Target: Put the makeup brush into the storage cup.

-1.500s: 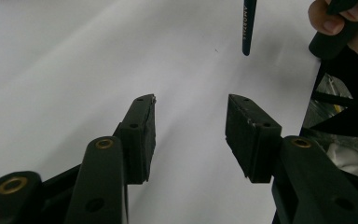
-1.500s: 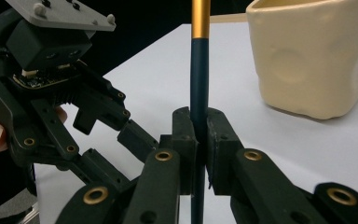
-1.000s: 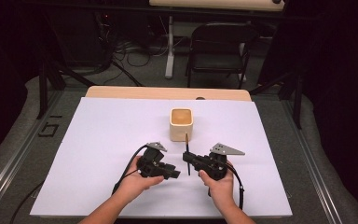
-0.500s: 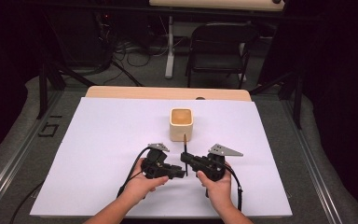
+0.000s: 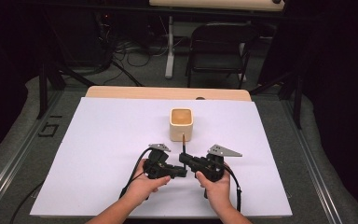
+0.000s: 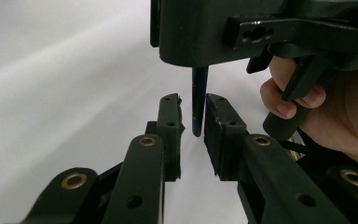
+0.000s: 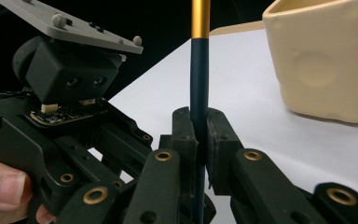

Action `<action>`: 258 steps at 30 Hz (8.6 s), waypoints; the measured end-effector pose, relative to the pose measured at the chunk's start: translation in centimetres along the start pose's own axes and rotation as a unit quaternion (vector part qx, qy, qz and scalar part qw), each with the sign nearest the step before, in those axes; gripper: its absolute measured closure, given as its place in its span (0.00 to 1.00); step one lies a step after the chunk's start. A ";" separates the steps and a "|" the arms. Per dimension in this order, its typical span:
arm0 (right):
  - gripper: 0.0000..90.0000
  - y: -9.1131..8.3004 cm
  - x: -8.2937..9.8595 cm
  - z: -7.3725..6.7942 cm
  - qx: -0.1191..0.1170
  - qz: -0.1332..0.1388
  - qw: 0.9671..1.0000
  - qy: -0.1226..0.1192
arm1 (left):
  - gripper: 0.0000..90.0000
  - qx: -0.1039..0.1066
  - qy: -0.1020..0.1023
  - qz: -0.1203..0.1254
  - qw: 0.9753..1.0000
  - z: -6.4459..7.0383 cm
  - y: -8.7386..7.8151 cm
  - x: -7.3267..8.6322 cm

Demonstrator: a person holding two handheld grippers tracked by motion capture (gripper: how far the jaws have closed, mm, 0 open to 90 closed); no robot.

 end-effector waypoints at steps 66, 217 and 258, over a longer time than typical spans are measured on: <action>0.63 -0.7 -0.1 -0.1 0.024 -0.030 0.998 -0.056 | 0.95 -0.152 0.112 -0.074 0.979 -1.5 -1.1 1.1; 0.93 -4.7 -4.3 2.3 0.096 0.024 0.991 -0.090 | 0.43 -0.289 0.095 0.012 0.953 -6.6 -9.3 2.4; 0.93 -3.1 -8.7 6.3 0.163 0.006 0.979 -0.125 | 0.34 -0.309 0.024 0.069 0.948 -9.4 -15.9 7.8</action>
Point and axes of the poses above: each handheld gripper's, and its own axes: y roughly forward along the jaws, x roughly out of its underside, z roughly to its right, the point moved 7 cm from there along y, roughly forward along the jaws, and after that the axes turned 1 degree about x, right-handed, at the moved point
